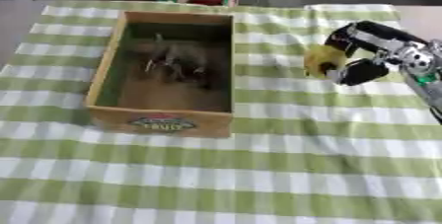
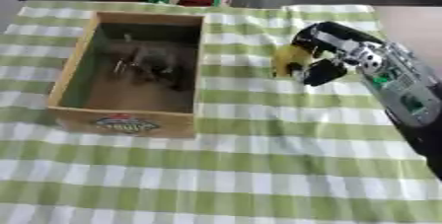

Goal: Pick up objects on the table and place them in the box.

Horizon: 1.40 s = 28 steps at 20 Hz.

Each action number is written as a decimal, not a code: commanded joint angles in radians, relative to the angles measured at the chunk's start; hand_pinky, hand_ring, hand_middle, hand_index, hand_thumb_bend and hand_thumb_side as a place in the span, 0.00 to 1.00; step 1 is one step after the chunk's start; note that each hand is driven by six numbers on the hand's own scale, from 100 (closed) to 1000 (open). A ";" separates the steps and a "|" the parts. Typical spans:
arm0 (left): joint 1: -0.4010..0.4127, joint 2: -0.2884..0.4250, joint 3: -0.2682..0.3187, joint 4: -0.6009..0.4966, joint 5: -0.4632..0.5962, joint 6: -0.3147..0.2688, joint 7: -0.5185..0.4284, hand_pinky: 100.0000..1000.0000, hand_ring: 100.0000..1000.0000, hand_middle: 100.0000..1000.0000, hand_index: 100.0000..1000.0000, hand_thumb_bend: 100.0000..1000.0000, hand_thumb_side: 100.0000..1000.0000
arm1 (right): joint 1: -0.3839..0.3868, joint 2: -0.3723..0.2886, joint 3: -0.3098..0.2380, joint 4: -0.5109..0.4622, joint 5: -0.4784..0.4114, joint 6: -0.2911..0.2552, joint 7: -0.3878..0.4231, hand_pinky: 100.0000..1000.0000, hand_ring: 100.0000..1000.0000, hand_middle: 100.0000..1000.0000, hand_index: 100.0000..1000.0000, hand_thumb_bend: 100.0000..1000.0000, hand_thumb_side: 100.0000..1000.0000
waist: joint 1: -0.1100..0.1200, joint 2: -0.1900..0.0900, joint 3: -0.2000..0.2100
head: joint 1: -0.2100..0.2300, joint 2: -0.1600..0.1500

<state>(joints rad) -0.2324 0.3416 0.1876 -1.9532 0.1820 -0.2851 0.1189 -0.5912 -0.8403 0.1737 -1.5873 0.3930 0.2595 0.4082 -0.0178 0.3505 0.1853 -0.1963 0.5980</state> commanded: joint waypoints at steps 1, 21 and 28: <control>-0.010 0.012 0.004 -0.017 0.000 0.002 0.000 0.41 0.52 0.58 0.72 0.00 0.83 | -0.012 -0.038 -0.009 -0.023 -0.010 0.002 -0.012 0.66 0.60 0.33 0.53 0.00 0.00 | 0.001 -0.026 0.000 | 0.001 0.004; -0.005 0.011 -0.002 -0.018 0.004 0.011 -0.001 0.41 0.52 0.58 0.72 0.00 0.83 | -0.310 0.180 0.061 -0.167 0.056 0.059 0.010 0.61 0.49 0.25 0.45 0.00 0.15 | -0.010 -0.059 0.001 | -0.092 0.059; -0.004 0.011 -0.003 -0.019 0.005 0.014 -0.002 0.41 0.52 0.58 0.72 0.00 0.83 | -0.360 0.246 0.083 -0.132 0.077 0.050 0.029 0.61 0.49 0.25 0.45 0.00 0.16 | -0.016 -0.063 0.004 | -0.086 0.050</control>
<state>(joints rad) -0.2319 0.3416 0.1815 -1.9556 0.1857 -0.2728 0.1163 -0.9280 -0.5890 0.2634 -1.7181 0.4609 0.3123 0.4349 -0.0386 0.3105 0.1871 -0.2836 0.6573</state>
